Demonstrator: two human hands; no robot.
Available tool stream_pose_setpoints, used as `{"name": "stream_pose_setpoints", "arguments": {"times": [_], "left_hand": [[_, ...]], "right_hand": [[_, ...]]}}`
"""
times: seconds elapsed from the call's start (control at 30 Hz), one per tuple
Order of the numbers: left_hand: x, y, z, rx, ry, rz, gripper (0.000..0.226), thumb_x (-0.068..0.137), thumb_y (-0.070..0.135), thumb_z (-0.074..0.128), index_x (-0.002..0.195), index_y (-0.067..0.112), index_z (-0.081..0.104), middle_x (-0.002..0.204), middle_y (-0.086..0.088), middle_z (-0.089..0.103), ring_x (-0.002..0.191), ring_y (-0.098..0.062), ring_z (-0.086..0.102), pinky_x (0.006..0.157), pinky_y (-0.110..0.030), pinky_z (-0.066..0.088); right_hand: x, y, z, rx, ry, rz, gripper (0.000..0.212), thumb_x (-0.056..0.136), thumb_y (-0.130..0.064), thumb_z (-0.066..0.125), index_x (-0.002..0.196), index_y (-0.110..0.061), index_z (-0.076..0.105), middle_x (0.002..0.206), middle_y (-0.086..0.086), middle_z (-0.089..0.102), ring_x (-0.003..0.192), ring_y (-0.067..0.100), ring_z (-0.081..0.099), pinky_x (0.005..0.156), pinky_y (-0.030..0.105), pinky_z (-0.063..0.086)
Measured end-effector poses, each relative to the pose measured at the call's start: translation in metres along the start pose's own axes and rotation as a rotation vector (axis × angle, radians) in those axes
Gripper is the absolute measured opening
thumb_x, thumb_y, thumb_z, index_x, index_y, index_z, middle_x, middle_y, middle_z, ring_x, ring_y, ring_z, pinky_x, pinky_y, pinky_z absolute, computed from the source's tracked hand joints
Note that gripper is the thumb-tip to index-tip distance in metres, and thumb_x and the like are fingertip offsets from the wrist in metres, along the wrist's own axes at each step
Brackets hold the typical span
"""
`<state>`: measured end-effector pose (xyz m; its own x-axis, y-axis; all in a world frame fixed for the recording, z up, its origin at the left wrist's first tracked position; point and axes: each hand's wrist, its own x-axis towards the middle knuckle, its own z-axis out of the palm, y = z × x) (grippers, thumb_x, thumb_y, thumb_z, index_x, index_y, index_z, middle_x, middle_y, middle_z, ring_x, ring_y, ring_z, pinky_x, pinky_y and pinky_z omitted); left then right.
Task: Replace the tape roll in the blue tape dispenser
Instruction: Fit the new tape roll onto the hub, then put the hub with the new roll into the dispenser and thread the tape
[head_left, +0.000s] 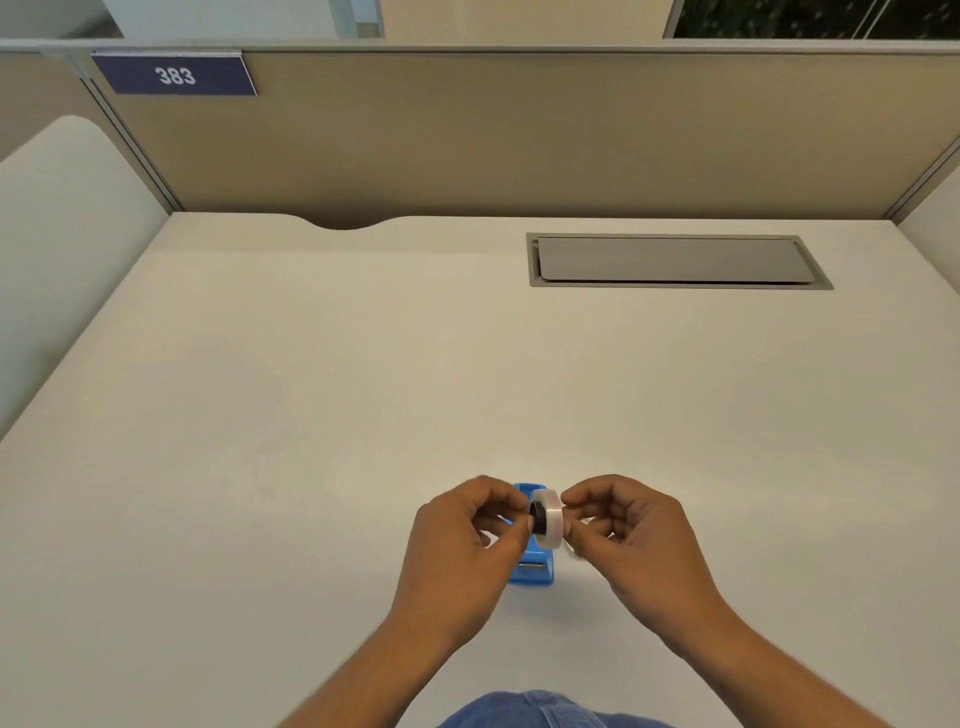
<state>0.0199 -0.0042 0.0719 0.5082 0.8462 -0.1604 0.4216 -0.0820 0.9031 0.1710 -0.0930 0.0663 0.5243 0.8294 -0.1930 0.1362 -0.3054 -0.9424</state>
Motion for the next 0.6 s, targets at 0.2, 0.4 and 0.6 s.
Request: {"name": "stream_pose_setpoints", "arguments": {"times": [0.2, 0.4, 0.6], "left_hand": [[0.024, -0.013, 0.007, 0.037, 0.011, -0.020, 0.035, 0.079, 0.015, 0.076, 0.097, 0.038, 0.055, 0.077, 0.017, 0.070, 0.073, -0.001, 0.065, 0.060, -0.014, 0.052], [0.039, -0.032, 0.015, 0.078, -0.002, -0.054, 0.037, 0.079, 0.014, 0.077, 0.102, 0.033, 0.056, 0.079, 0.015, 0.071, 0.073, 0.004, 0.063, 0.059, -0.005, 0.047], [0.047, -0.044, 0.021, 0.128, 0.008, -0.055, 0.034, 0.079, 0.022, 0.078, 0.100, 0.035, 0.056, 0.077, 0.021, 0.070, 0.074, 0.006, 0.063, 0.054, -0.007, 0.047]], "right_hand": [[0.021, 0.016, 0.007, -0.054, 0.018, -0.004, 0.027, 0.076, -0.008, 0.076, 0.082, -0.032, 0.065, 0.078, -0.011, 0.071, 0.056, 0.005, 0.059, 0.055, 0.022, 0.053], [0.036, 0.033, 0.012, -0.141, 0.000, -0.009, 0.027, 0.076, -0.006, 0.076, 0.083, -0.030, 0.064, 0.077, -0.015, 0.070, 0.060, 0.005, 0.062, 0.054, 0.014, 0.049], [0.046, 0.041, 0.014, -0.193, -0.007, -0.028, 0.028, 0.076, -0.008, 0.078, 0.082, -0.032, 0.064, 0.080, -0.020, 0.070, 0.062, 0.007, 0.063, 0.054, 0.013, 0.050]]}}
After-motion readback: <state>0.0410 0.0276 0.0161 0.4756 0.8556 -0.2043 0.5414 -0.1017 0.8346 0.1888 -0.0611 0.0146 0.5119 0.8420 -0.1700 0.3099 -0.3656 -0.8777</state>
